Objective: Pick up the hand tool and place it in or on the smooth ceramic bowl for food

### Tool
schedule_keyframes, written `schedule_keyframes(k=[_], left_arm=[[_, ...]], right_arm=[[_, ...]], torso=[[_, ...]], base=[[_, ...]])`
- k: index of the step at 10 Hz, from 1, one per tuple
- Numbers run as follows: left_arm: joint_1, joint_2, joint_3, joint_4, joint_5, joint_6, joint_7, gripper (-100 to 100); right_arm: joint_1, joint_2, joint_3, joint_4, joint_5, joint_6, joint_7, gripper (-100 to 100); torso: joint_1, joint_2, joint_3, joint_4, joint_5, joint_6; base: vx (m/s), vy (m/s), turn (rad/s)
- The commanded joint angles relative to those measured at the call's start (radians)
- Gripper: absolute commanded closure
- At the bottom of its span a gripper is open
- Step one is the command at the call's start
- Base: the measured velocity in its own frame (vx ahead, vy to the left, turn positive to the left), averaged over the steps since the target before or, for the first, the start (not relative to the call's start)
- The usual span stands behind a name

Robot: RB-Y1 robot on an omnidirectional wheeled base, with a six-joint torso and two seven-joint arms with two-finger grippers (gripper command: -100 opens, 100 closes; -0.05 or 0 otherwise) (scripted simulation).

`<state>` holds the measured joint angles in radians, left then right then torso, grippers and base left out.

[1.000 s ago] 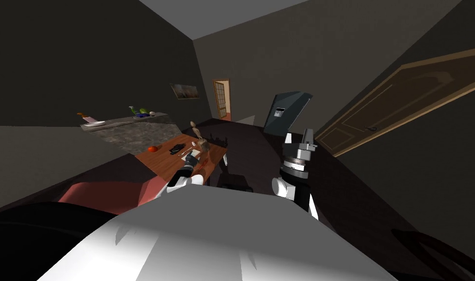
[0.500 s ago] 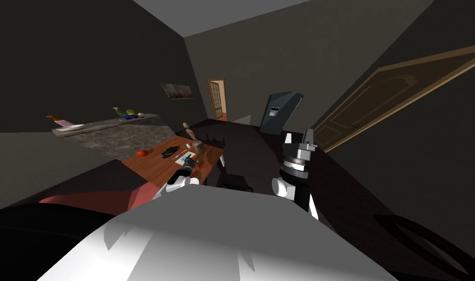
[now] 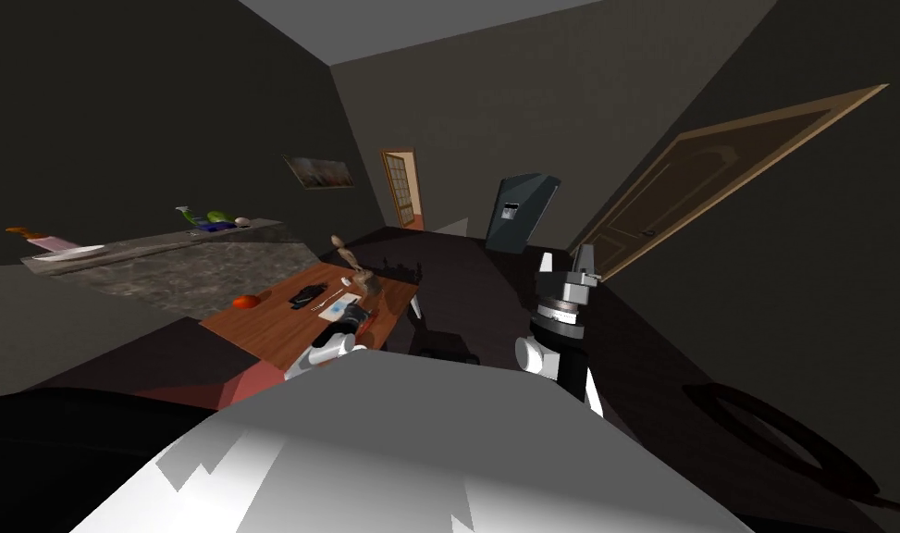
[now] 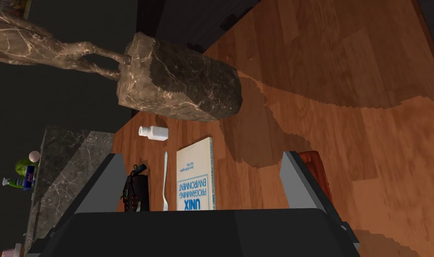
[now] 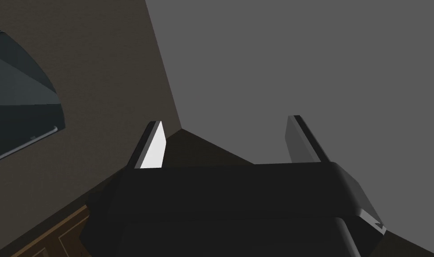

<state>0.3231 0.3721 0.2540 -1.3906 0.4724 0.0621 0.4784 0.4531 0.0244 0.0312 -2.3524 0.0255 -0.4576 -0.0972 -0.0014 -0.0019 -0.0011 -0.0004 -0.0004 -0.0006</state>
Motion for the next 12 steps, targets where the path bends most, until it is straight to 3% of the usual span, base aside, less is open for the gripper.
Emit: schedule_keyframes(k=[1, 4, 9, 11, 12], left_arm=[[-0.017, 0.012, 0.011, 0.022, 0.014, 0.035, 0.008, -100], [-0.062, 0.046, 0.036, 0.109, 0.067, 0.113, 0.032, -100], [-0.104, 0.077, 0.058, 0.221, 0.118, 0.186, 0.052, -100], [-0.141, 0.101, 0.076, 0.293, 0.166, 0.254, 0.067, -100], [-0.141, 0.101, 0.076, 0.316, 0.166, 0.254, 0.067, -100]], right_arm=[[0.0, 0.0, 0.0, 0.0, 0.0, 0.0, 0.0, 0], [0.0, 0.0, 0.0, 0.0, 0.0, 0.0, 0.0, 0], [0.0, 0.0, 0.0, 0.0, 0.0, 0.0, 0.0, 0], [0.0, 0.0, 0.0, 0.0, 0.0, 0.0, 0.0, 0], [0.0, 0.0, 0.0, 0.0, 0.0, 0.0, 0.0, 0]], torso=[[0.0, 0.0, 0.0, 0.0, 0.0, 0.0], [0.0, 0.0, 0.0, 0.0, 0.0, -0.001], [0.002, 0.0, 0.0, 0.0, 0.0, 0.0], [0.002, 0.0, 0.0, 0.0, 0.0, 0.0], [0.003, -0.001, -0.001, 0.0, 0.0, 0.0]], base=[[0.025, -0.019, -0.067], [0.029, -0.016, -0.11], [0.034, -0.001, -0.085], [0.043, 0.019, -0.119], [0.04, 0.029, -0.061]])
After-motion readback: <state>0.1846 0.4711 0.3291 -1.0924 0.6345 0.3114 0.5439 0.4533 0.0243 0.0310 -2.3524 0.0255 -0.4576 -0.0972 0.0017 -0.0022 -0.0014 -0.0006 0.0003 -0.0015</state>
